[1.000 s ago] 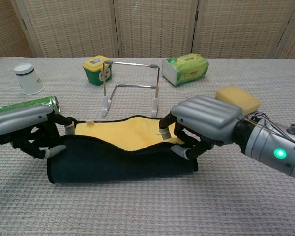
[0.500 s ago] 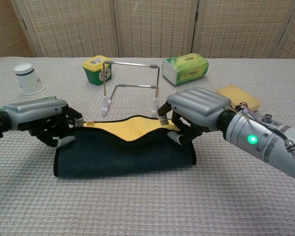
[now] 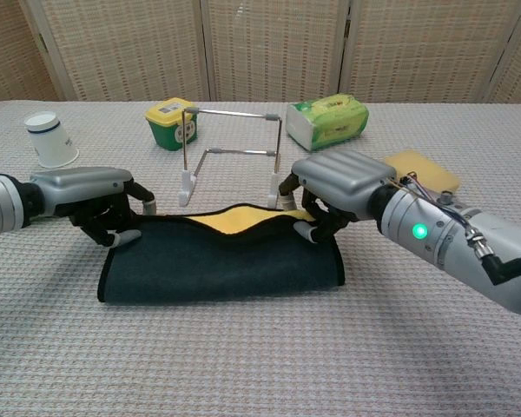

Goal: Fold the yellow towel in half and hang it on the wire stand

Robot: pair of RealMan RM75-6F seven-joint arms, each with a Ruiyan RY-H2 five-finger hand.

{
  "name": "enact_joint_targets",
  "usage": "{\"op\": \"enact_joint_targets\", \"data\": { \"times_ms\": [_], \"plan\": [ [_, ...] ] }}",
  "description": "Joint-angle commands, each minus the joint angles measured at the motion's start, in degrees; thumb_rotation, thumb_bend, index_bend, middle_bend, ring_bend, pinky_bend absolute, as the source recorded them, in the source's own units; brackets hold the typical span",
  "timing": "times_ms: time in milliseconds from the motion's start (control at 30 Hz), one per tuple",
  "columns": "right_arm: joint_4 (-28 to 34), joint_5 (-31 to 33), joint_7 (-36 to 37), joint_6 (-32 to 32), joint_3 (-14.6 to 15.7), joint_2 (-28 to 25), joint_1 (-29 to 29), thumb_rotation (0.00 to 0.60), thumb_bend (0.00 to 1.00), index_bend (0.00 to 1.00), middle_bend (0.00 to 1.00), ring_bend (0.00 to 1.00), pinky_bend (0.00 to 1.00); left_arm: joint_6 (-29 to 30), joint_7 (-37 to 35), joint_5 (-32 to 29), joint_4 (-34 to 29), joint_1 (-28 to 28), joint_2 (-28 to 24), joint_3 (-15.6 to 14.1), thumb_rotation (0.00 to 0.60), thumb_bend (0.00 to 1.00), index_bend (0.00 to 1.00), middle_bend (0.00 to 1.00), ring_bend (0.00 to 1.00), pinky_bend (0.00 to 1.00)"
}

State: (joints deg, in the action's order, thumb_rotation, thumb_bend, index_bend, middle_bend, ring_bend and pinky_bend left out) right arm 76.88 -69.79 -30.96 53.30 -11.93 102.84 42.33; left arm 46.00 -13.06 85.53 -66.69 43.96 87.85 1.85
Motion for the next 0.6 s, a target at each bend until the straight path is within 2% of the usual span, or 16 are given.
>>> {"op": "enact_joint_targets", "data": {
  "times_ms": [33,300,433,600],
  "plan": [
    [-0.7,0.5,-0.1,-0.3,-0.2,0.5,0.6,0.6,0.5,0.56,0.86,0.92,0.99,-0.6,0.2,-0.5,0.8,0.4,0.4,0.2,0.6,0.51,0.47,0.93,0.81,0.91],
    [-3.1,1.3,-0.2,-0.6,-0.5,1.8,2.3,0.6,0.5,0.56,0.86,0.92,0.99,-1.8,1.3,-2.3,2.4,1.0,1.0,0.7,0.6,0.5,0.43,0.92,0.81,0.91],
    [-4.7,1.2,-0.1,-0.6,-0.5,2.4,3.2,0.6,0.5,0.56,0.86,0.92,0.99,-1.9,3.0,-3.9,2.1,0.7,0.9,1.1,0.6,0.5,0.32,0.92,0.8,0.91],
    [-6.7,0.8,0.6,-0.8,-0.5,3.3,4.2,0.6,0.5,0.56,0.86,0.92,0.99,-0.6,6.5,-5.8,0.2,-0.2,0.3,1.8,0.6,0.46,0.1,0.91,0.8,0.91]
  ]
}}
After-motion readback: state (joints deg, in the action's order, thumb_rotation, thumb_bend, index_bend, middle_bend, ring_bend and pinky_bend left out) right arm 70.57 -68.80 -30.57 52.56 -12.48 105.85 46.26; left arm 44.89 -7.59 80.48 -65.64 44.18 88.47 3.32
